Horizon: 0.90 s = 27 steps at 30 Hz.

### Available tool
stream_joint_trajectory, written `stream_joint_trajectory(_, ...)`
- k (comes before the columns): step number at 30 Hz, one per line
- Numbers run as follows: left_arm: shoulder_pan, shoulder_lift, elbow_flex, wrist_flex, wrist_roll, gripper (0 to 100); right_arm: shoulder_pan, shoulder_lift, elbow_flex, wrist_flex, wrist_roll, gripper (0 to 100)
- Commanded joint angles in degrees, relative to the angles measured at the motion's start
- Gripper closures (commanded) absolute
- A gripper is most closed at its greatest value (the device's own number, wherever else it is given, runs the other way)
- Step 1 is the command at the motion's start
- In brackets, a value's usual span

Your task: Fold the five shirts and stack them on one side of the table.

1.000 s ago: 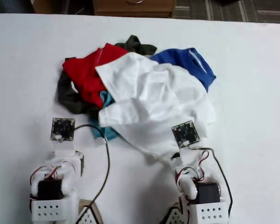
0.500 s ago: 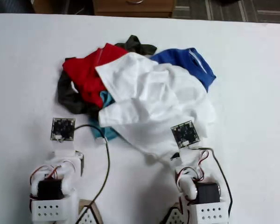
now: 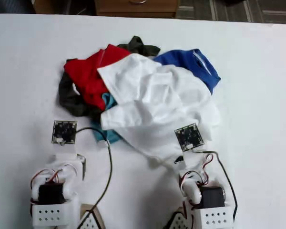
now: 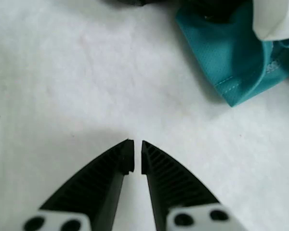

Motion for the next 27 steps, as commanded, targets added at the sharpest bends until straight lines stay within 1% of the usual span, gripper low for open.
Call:
stream_joint_trajectory(1, 0.62, -1.41, 1.10, 0.35, 0.53, 94, -0.48, 0.48, 0.09, 0.40, 0.70, 97.8)
stream_joint_trajectory(3, 0.62, -1.41, 1.10, 0.35, 0.53, 94, -0.57, 0.48, 0.09, -1.36, 0.79, 97.8)
stream_joint_trajectory(9, 0.62, -1.41, 1.10, 0.35, 0.53, 94, -0.40, 0.48, 0.09, -12.79, 0.79, 97.8)
stream_joint_trajectory(17, 0.62, -1.41, 1.10, 0.35, 0.53, 94, -0.04, 0.48, -0.18, -22.37, 0.79, 97.8)
stream_joint_trajectory(20, 0.62, -1.41, 1.10, 0.35, 0.53, 94, -0.40, 0.48, -3.69, -20.97, 0.79, 97.8)
stream_joint_trajectory(25, 0.62, -1.41, 1.10, 0.35, 0.53, 94, -0.84, 1.10, -18.73, -15.16, 0.44, 97.7)
stream_joint_trajectory(27, 0.62, -1.41, 1.10, 0.35, 0.53, 94, -3.03, 2.15, -24.44, -12.88, 0.79, 94.8)
